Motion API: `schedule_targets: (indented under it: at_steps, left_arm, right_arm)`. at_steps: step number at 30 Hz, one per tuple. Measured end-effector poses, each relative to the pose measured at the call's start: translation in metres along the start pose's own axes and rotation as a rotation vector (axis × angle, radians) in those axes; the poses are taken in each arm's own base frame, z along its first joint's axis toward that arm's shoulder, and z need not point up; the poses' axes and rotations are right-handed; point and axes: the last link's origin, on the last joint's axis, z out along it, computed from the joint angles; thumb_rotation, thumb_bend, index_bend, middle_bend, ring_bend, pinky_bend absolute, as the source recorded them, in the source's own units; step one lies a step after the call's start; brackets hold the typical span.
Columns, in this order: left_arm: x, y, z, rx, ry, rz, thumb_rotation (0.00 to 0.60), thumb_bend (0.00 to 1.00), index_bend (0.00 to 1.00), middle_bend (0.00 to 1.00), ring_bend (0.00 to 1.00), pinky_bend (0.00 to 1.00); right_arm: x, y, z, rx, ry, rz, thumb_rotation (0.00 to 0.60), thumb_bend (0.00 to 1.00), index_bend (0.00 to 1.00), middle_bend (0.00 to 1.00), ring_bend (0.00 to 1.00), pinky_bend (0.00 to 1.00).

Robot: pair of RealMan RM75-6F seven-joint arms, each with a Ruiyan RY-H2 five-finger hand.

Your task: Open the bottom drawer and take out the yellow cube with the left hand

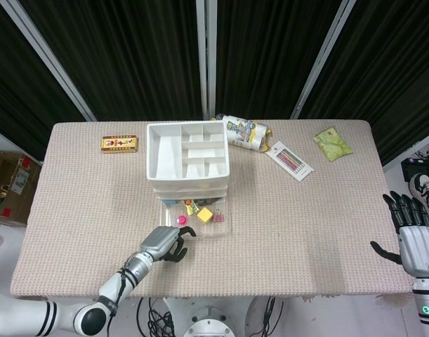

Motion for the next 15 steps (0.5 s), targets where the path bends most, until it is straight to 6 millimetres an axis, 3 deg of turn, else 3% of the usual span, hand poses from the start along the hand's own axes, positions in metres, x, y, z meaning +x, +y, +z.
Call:
schedule_targets:
  at_steps: [5,10,15]
  left_arm:
    - [-0.0007,0.0025,-0.0037,-0.013,-0.033,0.025,0.600,0.46,0.30,0.74,0.86,1.00]
    - [0.0004,0.0056,-0.0058,-0.028,-0.042,0.044,0.600,0.39,0.13,0.73,0.85,1.00]
    - [0.0068,0.0087,-0.0104,-0.047,0.000,0.075,0.600,0.37,0.12,0.73,0.85,1.00]
  right_arm:
    - [0.0002,-0.0003,-0.0004,-0.001,0.000,-0.002,0.600,0.06,0.00,0.05,0.00,0.00]
    - [0.0013,-0.0003,-0.0006,-0.002,0.004,-0.004,0.600,0.06,0.00,0.05,0.00,0.00]
    - [0.0031,0.0002,-0.0019,-0.003,0.008,-0.006,0.600,0.06,0.00,0.05,0.00,0.00]
